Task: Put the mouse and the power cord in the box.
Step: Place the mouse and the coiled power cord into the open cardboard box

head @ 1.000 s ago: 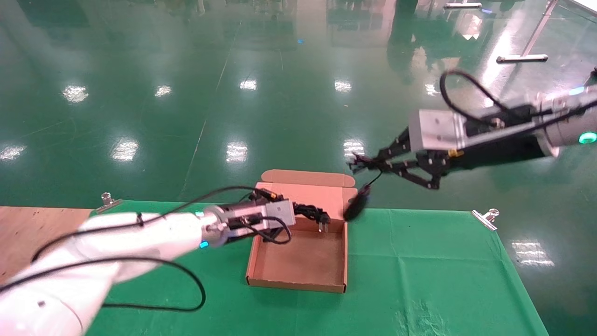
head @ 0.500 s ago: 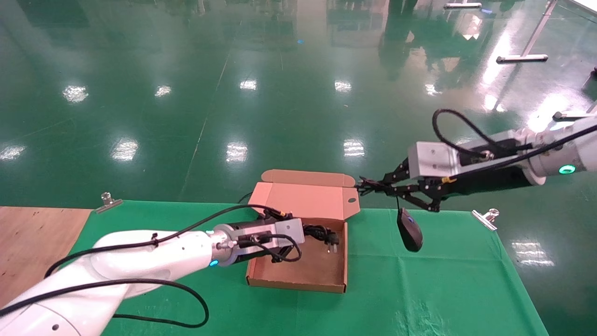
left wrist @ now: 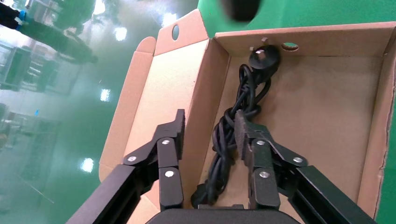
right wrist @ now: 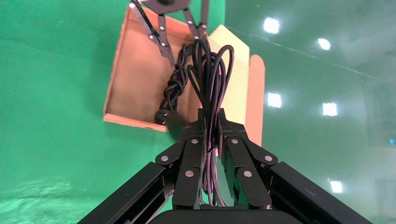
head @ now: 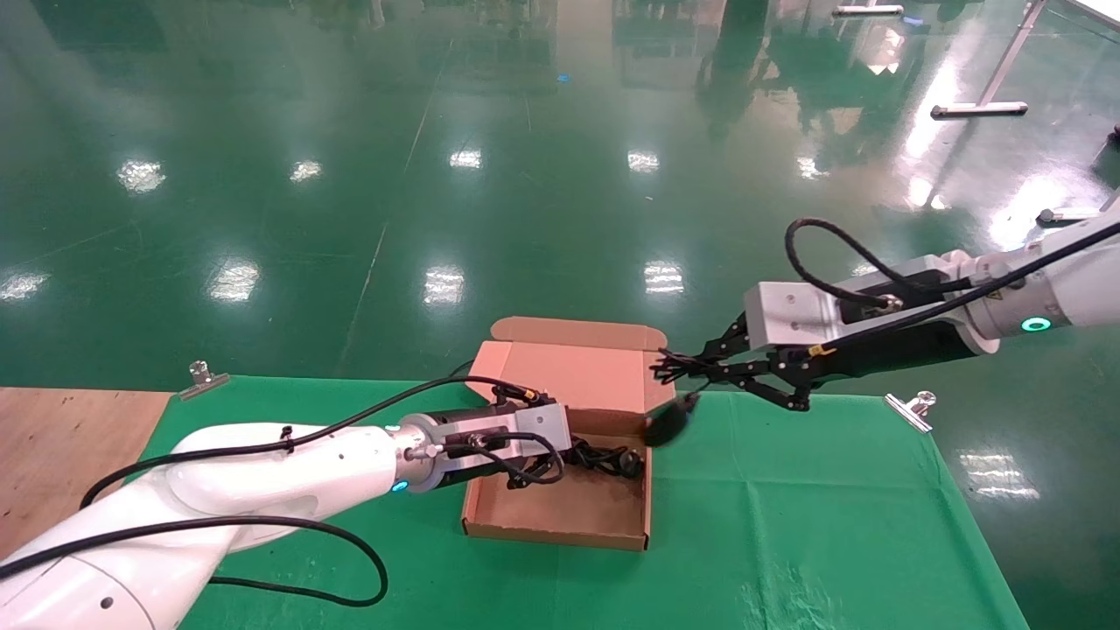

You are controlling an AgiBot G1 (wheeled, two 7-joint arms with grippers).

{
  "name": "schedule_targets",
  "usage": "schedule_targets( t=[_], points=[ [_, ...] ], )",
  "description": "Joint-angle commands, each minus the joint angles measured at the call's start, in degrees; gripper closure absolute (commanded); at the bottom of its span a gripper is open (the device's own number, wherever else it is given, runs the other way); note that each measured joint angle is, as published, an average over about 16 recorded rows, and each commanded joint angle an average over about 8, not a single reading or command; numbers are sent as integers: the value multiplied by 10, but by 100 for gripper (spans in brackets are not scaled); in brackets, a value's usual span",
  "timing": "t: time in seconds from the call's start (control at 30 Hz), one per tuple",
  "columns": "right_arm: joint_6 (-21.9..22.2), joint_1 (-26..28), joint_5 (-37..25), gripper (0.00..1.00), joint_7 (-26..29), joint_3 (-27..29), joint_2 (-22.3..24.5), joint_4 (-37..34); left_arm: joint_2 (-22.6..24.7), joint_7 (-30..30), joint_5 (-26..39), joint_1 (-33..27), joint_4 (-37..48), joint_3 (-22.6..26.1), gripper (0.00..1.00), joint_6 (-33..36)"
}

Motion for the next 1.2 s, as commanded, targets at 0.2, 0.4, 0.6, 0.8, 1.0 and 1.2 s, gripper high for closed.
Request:
schedule_targets(
  t=[0.2,0.4,0.6,0.8,1.0,1.2],
  points=[
    [-10,8,-8,100,7,-7,-23,3,-84,-19,-115,-10,-10,-52,0,143],
    [-4,5,-14,100,29,-13,-61,12,-217,-28,-219,18,-23,-115,0,292],
    [25,-19,-23,100,66,-28,-116,45,-316,-37,-268,57,-45,-147,0,340],
    [77,-70,2,100,158,-80,-137,168,-387,-32,-302,95,-57,-172,0,353],
    [157,-102,42,100,259,-183,-137,291,-427,-19,-324,124,-41,-187,0,368],
    [226,-119,73,100,305,-275,-135,328,-431,-3,-327,136,-14,-188,0,378]
  ],
)
